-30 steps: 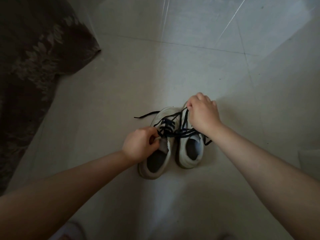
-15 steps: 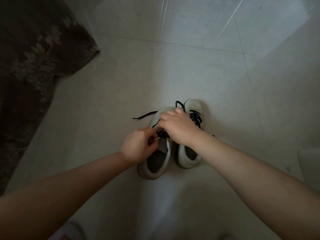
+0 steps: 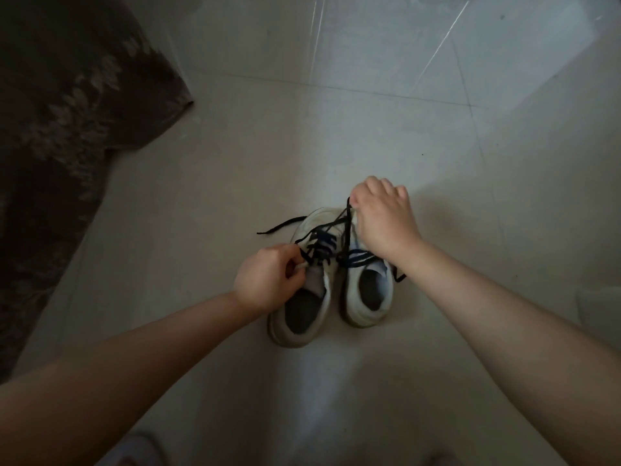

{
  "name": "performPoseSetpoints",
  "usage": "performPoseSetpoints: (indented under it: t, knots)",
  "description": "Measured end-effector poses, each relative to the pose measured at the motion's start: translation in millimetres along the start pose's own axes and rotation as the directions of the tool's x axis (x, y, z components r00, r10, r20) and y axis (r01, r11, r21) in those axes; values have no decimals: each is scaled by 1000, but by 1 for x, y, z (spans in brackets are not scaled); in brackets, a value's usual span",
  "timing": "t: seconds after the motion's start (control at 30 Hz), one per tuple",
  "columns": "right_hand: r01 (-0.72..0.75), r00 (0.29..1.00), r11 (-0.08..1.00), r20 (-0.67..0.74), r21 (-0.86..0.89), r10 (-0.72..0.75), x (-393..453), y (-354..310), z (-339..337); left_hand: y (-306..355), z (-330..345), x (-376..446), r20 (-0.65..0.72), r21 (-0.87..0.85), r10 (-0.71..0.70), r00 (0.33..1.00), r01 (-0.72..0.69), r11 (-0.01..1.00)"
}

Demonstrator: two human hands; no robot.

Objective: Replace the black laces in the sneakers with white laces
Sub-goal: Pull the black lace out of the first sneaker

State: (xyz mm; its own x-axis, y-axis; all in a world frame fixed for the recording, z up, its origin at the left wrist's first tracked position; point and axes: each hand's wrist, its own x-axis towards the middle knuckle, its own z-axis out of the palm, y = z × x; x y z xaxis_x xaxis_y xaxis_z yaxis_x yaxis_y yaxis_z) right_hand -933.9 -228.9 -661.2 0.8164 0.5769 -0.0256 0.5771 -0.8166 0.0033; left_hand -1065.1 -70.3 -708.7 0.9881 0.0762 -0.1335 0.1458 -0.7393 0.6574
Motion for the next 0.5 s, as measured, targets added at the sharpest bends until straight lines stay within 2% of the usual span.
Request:
performPoseSetpoints:
  t: [0.07,0.13,0.27,0.4,0.47,0.5]
  knots:
    - [67,996,997,61,48,-70,-7,-6,3,-1,1,-3,17,-29,6,1000,-6,1000]
    - [191,978,972,61,137,-201,-15,-18,6,0,2,-4,19,-48,18,1000,-17,999]
    - [461,882,873,24,158,-470,-17,-42,18,-1,2,-3,-7,-19,44,999,-44,999]
    - [498,866,864,13,69,-500,-17,-50,24,0,2,-5,-29,-22,54,998,-55,998]
    - [404,915,911,-66,89,-399,-12,-46,19,-2,1,-5,-30,-30,42,999,-42,999]
    - [301,949,945,-130,124,-286,-5,-39,12,-2,1,-5,-15,-27,37,999,-38,999]
